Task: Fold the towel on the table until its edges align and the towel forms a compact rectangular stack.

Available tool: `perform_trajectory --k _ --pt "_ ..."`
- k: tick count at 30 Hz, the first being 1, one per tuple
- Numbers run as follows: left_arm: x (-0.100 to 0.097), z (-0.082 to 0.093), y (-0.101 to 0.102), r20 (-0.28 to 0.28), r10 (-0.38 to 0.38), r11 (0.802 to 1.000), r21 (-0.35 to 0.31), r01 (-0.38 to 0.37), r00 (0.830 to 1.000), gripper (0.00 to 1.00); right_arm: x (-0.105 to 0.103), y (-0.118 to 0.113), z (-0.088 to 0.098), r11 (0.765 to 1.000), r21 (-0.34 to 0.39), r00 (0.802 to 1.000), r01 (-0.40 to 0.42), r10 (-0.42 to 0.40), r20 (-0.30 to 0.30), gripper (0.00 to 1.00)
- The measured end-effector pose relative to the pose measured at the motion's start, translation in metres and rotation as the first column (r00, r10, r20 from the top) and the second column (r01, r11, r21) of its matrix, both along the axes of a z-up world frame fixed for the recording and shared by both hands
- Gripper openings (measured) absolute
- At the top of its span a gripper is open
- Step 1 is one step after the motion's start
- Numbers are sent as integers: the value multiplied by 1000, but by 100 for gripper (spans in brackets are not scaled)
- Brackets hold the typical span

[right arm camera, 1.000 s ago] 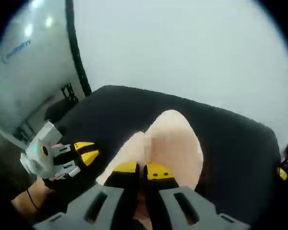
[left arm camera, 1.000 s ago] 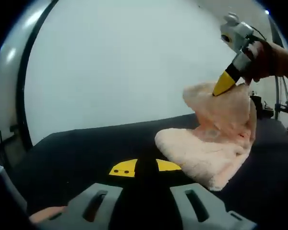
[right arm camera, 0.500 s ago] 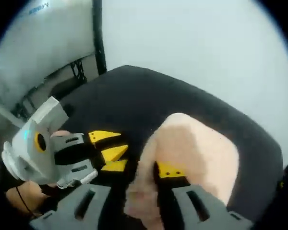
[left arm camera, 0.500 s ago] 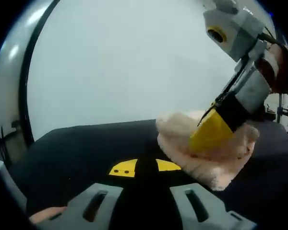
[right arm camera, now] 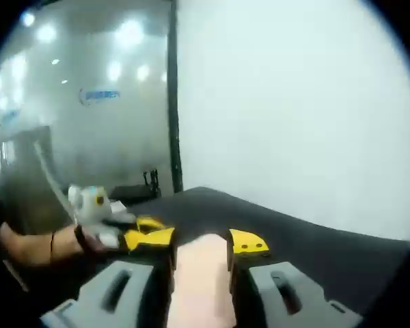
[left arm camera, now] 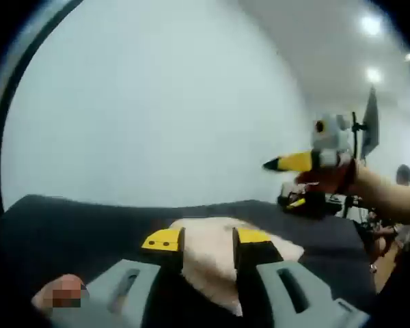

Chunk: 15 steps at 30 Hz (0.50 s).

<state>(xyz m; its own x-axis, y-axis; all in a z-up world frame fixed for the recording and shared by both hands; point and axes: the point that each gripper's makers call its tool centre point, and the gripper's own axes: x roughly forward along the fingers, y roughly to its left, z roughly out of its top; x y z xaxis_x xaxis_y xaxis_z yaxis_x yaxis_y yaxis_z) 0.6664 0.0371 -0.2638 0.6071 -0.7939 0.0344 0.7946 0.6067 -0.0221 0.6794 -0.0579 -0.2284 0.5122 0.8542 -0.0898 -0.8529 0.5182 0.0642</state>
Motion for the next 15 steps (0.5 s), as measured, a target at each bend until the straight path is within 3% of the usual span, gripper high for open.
perform_trajectory --k 1,2,3,5,8,9,10,11,13,15 --pt "-3 5 -15 29 -77 996 44 76 997 45 3 -4 -9 999 43 998 -30 32 -45 47" --pt "-4 3 -31 17 -160 981 110 157 987 52 7 -7 -25 999 17 994 -38 40 -98 57" --pt "-1 -4 -37 30 -202 962 192 193 979 55 11 -5 -34 997 -13 996 -71 71 -52 61" --pt "5 -22 -46 -26 -246 930 273 244 969 53 20 -4 -49 991 -84 993 -109 112 38 61" --pt "17 -34 -57 -83 -286 925 238 298 955 49 14 10 -56 983 -28 983 -180 181 42 64" --pt "22 -36 -57 -105 -267 939 197 283 958 48 19 13 -59 982 -12 982 -186 186 31 66" --pt "29 -39 -58 -157 -256 955 111 275 954 45 27 13 -68 983 -18 983 -181 181 7 64" --pt "32 -44 -58 -161 -251 958 97 269 954 44 26 16 -73 984 -13 984 -179 179 13 61" --pt "34 -61 -57 -117 -229 953 178 247 966 49 31 16 -89 983 -39 984 -178 177 -11 55" --pt "33 -77 -58 -137 -246 943 194 270 959 52 35 17 -98 982 -28 982 -186 185 -25 57"
